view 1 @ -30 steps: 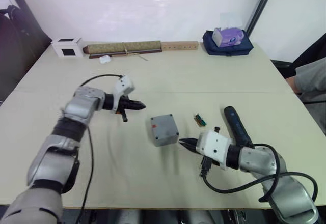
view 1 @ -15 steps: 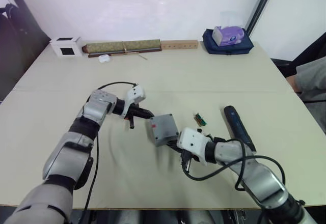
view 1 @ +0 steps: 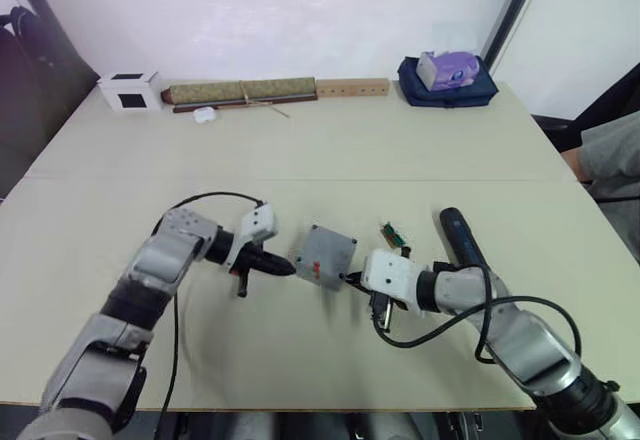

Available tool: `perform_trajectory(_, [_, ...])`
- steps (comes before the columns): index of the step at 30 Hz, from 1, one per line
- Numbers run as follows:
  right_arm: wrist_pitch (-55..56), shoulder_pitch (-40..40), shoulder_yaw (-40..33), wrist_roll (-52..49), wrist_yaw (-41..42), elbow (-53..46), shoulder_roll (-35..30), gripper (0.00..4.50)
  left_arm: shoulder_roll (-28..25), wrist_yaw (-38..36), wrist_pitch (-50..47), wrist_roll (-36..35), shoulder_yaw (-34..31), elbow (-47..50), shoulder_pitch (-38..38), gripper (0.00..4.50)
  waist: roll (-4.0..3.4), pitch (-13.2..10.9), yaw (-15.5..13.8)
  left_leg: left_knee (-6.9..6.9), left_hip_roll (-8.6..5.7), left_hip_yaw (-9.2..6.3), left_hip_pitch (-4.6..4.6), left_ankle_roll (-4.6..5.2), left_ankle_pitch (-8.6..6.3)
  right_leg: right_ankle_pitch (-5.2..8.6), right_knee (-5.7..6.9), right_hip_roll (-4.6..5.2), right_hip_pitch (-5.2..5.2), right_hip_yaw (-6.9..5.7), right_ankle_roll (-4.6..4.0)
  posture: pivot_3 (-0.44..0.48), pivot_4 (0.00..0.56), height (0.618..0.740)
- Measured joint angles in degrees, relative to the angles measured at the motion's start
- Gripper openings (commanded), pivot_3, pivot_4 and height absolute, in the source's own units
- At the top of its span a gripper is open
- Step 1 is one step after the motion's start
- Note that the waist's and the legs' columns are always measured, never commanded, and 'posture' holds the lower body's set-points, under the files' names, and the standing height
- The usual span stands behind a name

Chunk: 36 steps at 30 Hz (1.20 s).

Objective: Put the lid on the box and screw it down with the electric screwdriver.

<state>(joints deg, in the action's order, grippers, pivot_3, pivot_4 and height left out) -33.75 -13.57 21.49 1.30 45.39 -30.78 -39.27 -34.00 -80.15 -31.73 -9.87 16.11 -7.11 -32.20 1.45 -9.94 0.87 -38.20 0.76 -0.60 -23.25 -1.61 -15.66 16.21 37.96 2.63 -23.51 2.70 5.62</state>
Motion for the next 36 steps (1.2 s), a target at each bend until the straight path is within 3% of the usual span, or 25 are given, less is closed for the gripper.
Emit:
perform_trajectory(10, [3.65,-0.33,2.69,3.24,-0.18,3.8,-0.13,0.1,-2.44,3.14,-3.25,-2.11,0.0,4.89,1.38,0.0,0.0,0.0,0.07,-0.01,-0.02,0.02,0.03,0.0,0.0,0.0,0.02,-0.04,0.0,0.0,0.0,0.0,0.15,0.74])
perform_trajectory(15, [4.07,0.21,2.15,4.05,-0.04,4.07,-1.2,0.1,-6.13,3.14,-1.3,-1.86,-1.64,-1.94,-2.74,0.0,0.0,0.0,-0.07,-0.02,-0.04,0.04,0.03,0.0,0.0,0.0,0.02,-0.02,0.01,-0.01,-0.01,0.0,0.15,0.74])
perform_trajectory(19, [4.82,-0.25,1.97,5.21,-1.45,5.16,-0.24,0.1,-2.57,5.16,2.13,-1.38,-2.1,-8.52,-6.53,0.0,0.0,0.0,-0.27,-0.05,-0.1,0.08,0.0,0.0,0.0,0.0,-0.01,0.05,0.05,-0.03,0.0,0.0,0.15,0.74])
perform_trajectory(25, [6.35,-0.7,1.95,7.56,-3.37,7.24,0.48,0.1,0.83,5.93,4.03,-0.99,-1.02,-9.68,-6.36,0.0,0.0,0.0,0.07,-0.04,-0.06,0.06,0.0,0.0,0.0,0.0,0.05,-0.03,-0.02,-0.01,0.0,0.0,0.15,0.74])
perform_trajectory(36, [8.68,-1.28,2.07,11.0,-4.85,9.49,2.56,0.1,0.79,5.57,-0.42,-1.42,1.01,0.15,-0.69,0.0,0.0,0.0,-0.06,-0.05,-0.05,0.04,0.01,-0.01,0.0,0.0,0.07,0.01,0.0,0.0,0.0,0.0,0.15,0.74])
